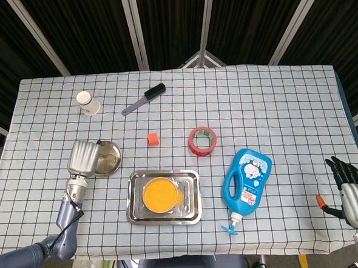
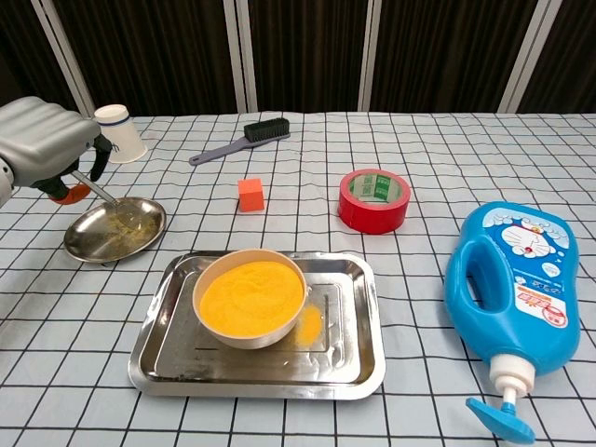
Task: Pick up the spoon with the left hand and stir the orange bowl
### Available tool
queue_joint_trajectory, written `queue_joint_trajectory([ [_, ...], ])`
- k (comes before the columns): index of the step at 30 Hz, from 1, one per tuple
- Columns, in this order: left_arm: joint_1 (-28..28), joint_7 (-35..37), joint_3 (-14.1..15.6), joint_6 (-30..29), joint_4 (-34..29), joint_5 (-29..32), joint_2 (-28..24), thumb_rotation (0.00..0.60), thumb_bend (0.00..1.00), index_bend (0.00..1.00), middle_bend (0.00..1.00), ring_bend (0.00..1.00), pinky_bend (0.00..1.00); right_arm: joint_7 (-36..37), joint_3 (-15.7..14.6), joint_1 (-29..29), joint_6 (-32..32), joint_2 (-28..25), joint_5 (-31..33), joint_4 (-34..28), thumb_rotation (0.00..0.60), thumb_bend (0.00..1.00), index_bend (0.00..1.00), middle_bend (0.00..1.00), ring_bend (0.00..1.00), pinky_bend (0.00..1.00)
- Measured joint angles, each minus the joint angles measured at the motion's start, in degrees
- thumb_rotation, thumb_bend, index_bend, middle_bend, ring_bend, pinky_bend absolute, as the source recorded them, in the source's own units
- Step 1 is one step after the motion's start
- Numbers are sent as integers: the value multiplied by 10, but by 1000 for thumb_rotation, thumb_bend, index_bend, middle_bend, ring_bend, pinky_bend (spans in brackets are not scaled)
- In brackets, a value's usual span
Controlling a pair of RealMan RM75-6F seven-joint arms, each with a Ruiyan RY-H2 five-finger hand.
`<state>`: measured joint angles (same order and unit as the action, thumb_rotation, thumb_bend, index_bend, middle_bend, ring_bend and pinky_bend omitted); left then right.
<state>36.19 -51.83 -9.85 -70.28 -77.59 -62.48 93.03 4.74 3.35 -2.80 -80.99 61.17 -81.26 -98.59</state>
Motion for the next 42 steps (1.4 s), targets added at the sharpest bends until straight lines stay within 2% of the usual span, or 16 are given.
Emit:
queue_joint_trajectory([
  [10, -8, 5, 8, 2, 10, 14, 8, 600, 500, 692, 1000, 938, 993, 0, 0, 1, 0, -1, 1, -1, 600, 380, 0, 0, 0, 0],
  [15, -12, 8, 8, 0, 9, 19, 2, 600, 336, 582, 994, 936, 989, -1, 0, 1, 0, 0, 0, -1, 600, 379, 0, 0, 0, 0],
  [18, -14, 13, 6, 0, 8, 24, -5, 600, 269, 521, 990, 934, 987, -2, -1, 1, -1, 0, 0, -1, 600, 380, 0, 0, 0, 0],
  [24, -19, 26, 3, 0, 1, 31, -15, 600, 237, 466, 975, 923, 975, -2, -1, 2, -1, 0, 1, -2, 600, 379, 0, 0, 0, 0],
  [27, -24, 37, 4, -4, -9, 26, -25, 600, 237, 420, 919, 873, 922, -1, 0, 2, -2, -1, 1, -1, 600, 379, 0, 0, 0, 0],
  [31, -38, 68, 9, -17, -37, 11, -48, 600, 216, 305, 664, 663, 712, 0, -1, 2, -2, -1, 0, 1, 600, 379, 0, 0, 0, 0],
  [35, -66, 119, 22, -41, -78, -15, -81, 600, 41, 82, 230, 290, 361, -1, -1, 3, -3, -2, -1, 2, 600, 379, 0, 0, 0, 0],
  [37, -84, 153, 34, -56, -98, -36, -102, 600, 4, 13, 72, 133, 237, -2, -1, 4, -5, -2, -2, 3, 600, 379, 0, 0, 0, 0],
  [39, -103, 184, 48, -71, -114, -59, -122, 600, 0, 0, 10, 45, 126, -3, -1, 4, -7, -2, -3, 4, 600, 379, 0, 0, 0, 0],
  [41, -128, 218, 68, -90, -134, -89, -148, 600, 0, 0, 0, 3, 34, -6, -1, 5, -9, -1, -4, 5, 600, 380, 0, 0, 0, 0],
  [42, -138, 229, 77, -99, -143, -100, -160, 600, 0, 0, 0, 0, 20, -7, -1, 5, -9, -1, -4, 5, 600, 380, 0, 0, 0, 0],
])
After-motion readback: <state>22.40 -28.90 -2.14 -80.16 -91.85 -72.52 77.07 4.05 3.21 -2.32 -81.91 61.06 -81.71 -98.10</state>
